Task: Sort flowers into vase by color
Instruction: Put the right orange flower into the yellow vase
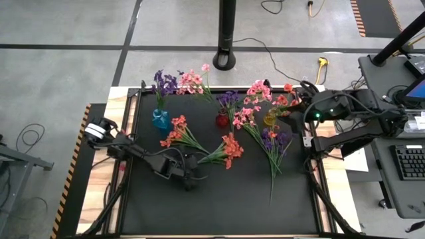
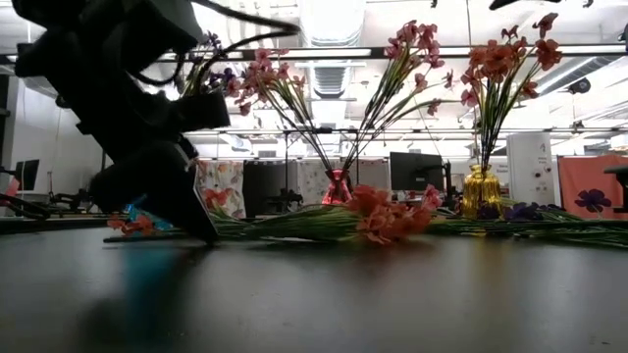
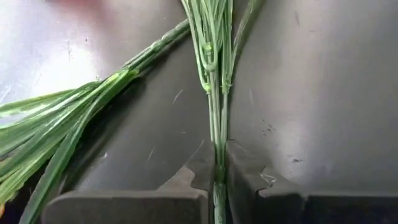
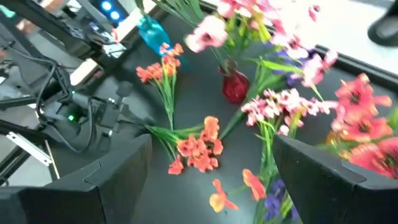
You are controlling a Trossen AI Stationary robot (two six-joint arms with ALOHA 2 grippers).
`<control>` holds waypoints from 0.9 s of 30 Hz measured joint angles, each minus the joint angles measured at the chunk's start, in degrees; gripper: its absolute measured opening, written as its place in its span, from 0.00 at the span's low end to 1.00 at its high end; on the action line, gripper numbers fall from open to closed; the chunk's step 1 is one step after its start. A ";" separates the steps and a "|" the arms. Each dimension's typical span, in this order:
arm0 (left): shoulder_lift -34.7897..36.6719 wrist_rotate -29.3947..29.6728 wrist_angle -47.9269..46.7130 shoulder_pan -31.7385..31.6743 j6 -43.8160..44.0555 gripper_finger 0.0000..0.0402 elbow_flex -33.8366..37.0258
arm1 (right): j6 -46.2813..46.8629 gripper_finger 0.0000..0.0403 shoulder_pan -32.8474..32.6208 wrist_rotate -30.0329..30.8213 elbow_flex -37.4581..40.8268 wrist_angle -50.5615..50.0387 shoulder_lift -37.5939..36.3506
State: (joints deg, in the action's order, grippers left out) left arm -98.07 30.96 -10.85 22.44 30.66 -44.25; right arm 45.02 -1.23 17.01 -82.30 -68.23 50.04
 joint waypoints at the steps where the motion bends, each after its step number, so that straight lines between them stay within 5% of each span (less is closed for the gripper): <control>1: 0.72 0.02 -0.36 0.33 -0.02 0.01 -0.02 | -0.73 0.81 0.00 -0.01 0.00 0.75 0.04; 17: 27.08 15.61 4.03 10.94 -17.85 0.00 1.38 | -12.33 0.81 -0.48 0.06 0.00 13.06 0.39; 27: 32.01 16.19 50.53 11.26 -41.51 0.00 15.46 | -23.61 0.81 -8.83 1.19 0.15 25.10 5.62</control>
State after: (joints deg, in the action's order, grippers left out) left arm -66.06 47.15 39.68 33.70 -10.85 -28.79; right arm 21.41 -10.07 18.20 -82.15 -43.13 55.66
